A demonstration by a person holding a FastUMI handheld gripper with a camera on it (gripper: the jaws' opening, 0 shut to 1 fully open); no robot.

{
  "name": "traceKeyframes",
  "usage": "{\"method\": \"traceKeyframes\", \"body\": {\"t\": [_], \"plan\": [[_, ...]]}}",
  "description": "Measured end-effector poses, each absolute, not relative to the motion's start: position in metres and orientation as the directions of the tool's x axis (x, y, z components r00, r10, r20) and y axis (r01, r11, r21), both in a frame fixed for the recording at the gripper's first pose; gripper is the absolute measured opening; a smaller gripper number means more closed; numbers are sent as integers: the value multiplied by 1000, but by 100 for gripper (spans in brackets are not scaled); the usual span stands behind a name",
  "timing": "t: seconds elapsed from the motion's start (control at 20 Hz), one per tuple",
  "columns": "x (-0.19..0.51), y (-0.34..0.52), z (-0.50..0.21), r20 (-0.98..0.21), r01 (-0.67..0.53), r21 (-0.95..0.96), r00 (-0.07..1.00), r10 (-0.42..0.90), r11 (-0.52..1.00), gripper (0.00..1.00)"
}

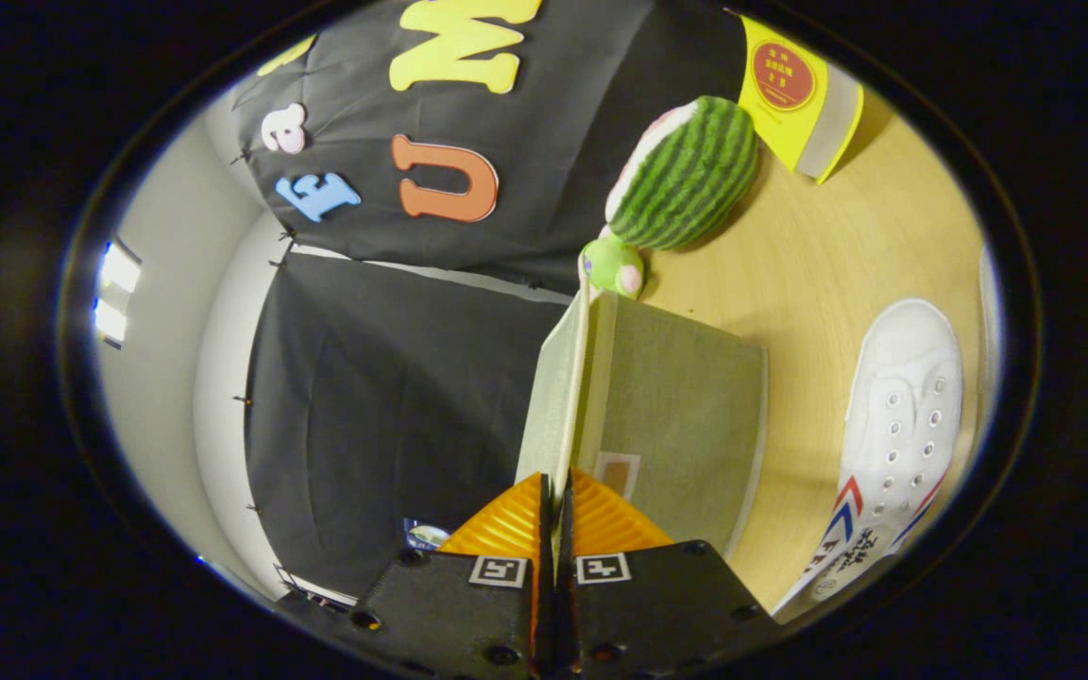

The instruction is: Open the storage box then place both shoes into the box .Put the left shoe in first, then the right shoe, with the right side of both shoes facing outward in a uniform manner.

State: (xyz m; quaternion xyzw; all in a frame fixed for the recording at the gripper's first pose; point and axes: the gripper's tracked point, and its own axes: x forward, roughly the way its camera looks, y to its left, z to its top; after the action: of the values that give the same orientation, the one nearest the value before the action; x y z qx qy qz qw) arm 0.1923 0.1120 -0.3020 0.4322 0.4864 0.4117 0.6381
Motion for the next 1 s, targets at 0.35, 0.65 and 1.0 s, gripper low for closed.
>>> {"method": "traceKeyframes", "body": {"t": [0.35,0.65,1.0], "plan": [[183,153,-236,-277,-158,935,232,932,317,6],[169,224,-184,-318,-280,880,250,914,383,7],[144,312,-174,-318,-342,854,257,913,393,18]]}}
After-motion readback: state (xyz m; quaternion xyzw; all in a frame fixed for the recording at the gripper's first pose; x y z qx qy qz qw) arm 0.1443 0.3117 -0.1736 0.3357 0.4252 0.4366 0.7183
